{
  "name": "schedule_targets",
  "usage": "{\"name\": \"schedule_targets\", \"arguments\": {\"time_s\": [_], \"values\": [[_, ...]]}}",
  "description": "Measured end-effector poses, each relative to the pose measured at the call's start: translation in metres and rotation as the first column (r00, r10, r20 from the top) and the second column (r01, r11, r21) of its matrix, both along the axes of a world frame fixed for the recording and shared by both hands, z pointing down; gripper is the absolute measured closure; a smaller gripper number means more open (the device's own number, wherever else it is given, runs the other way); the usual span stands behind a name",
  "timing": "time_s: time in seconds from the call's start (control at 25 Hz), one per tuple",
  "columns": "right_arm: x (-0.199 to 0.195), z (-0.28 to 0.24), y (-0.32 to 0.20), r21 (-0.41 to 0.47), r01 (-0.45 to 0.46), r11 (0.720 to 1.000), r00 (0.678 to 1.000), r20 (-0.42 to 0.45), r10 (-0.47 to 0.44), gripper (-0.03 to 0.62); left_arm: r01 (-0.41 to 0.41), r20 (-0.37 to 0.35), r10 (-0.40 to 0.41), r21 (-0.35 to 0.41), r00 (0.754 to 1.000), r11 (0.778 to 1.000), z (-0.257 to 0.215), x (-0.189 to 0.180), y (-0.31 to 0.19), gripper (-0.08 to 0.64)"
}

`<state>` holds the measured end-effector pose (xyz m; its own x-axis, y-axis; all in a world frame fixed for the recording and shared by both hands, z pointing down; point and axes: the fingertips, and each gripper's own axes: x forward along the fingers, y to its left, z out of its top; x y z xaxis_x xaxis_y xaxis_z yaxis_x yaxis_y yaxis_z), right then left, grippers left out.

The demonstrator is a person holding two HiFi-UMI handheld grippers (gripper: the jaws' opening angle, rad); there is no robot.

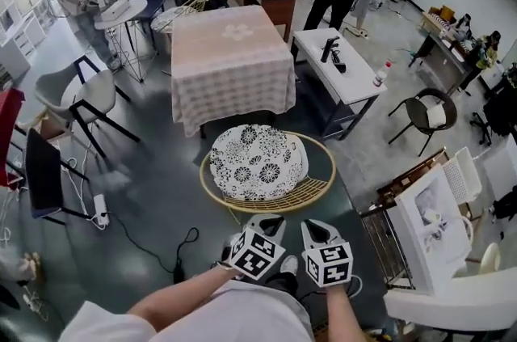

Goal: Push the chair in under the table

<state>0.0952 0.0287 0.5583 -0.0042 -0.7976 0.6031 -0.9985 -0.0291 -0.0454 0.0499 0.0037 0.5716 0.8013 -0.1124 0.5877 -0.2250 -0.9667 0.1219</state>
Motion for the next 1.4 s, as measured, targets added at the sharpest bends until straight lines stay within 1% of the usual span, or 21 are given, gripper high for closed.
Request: {"name": "schedule_targets", "arguments": {"time_s": [0.12,0.2,0.28,0.4,0.48,0.56,0.6,0.72,0.8,0.92,1.0,1.12,1.16,1.24,1.32,1.4], "values": [[0.007,0.007,-0.010,-0.020,0.108,0.994,0.994,-0.017,-0.108,0.588,0.044,0.016,-0.044,0.023,0.999,0.999,0.005,0.002,-0.005,0.555],[0.011,0.013,-0.017,-0.035,0.186,0.982,0.982,-0.032,-0.187,0.588,0.082,0.035,-0.084,0.042,0.996,0.996,0.009,-0.001,-0.010,0.555],[0.018,0.019,-0.020,-0.061,0.258,0.964,0.963,-0.066,-0.262,0.588,0.116,0.062,-0.120,0.058,0.991,0.992,0.015,-0.004,-0.015,0.555],[0.029,0.031,-0.023,-0.104,0.358,0.928,0.921,-0.127,-0.369,0.588,0.151,0.116,-0.160,0.084,0.980,0.985,0.028,-0.013,-0.019,0.554],[0.032,0.038,-0.025,-0.132,0.420,0.898,0.889,-0.142,-0.436,0.588,0.161,0.158,-0.179,0.120,0.971,0.980,0.036,-0.023,-0.023,0.554],[0.035,0.046,-0.026,-0.162,0.478,0.863,0.852,-0.153,-0.500,0.588,0.154,0.202,-0.185,0.163,0.962,0.975,0.043,-0.031,-0.027,0.550],[0.036,0.049,-0.027,-0.177,0.508,0.843,0.830,-0.164,-0.534,0.588,0.141,0.225,-0.181,0.183,0.957,0.973,0.047,-0.033,-0.028,0.531],[0.041,0.056,-0.029,-0.220,0.599,0.770,0.739,-0.219,-0.638,0.587,0.077,0.301,-0.147,0.234,0.942,0.969,0.056,-0.036,-0.032,0.469],[0.043,0.058,-0.029,-0.251,0.650,0.717,0.668,-0.261,-0.697,0.586,0.025,0.347,-0.123,0.273,0.930,0.962,0.060,-0.037,-0.033,0.458],[0.047,0.064,-0.027,-0.302,0.712,0.634,0.551,-0.319,-0.771,0.586,-0.062,0.415,-0.082,0.322,0.906,0.945,0.066,-0.032,-0.034,0.442],[0.052,0.069,-0.027,-0.332,0.739,0.587,0.487,-0.339,-0.805,0.584,-0.120,0.457,-0.054,0.344,0.888,0.931,0.070,-0.026,-0.036,0.434],[0.056,0.075,-0.027,-0.376,0.759,0.531,0.411,-0.356,-0.839,0.562,-0.205,0.512,-0.008,0.358,0.859,0.911,0.078,-0.019,-0.036,0.433],[0.057,0.077,-0.026,-0.392,0.762,0.515,0.387,-0.361,-0.848,0.546,-0.233,0.533,0.009,0.355,0.846,0.905,0.082,-0.018,-0.034,0.433],[0.060,0.083,-0.027,-0.424,0.765,0.484,0.335,-0.380,-0.862,0.535,-0.278,0.575,0.029,0.350,0.818,0.895,0.091,-0.017,-0.033,0.431],[0.062,0.089,-0.031,-0.458,0.766,0.451,0.270,-0.407,-0.872,0.532,-0.298,0.608,0.022,0.356,0.794,0.886,0.098,-0.018,-0.037,0.430],[0.062,0.095,-0.034,-0.489,0.767,0.416,0.198,-0.437,-0.878,0.526,-0.300,0.630,0.009,0.357,0.777,0.885,0.103,-0.017,-0.041,0.428]]}}
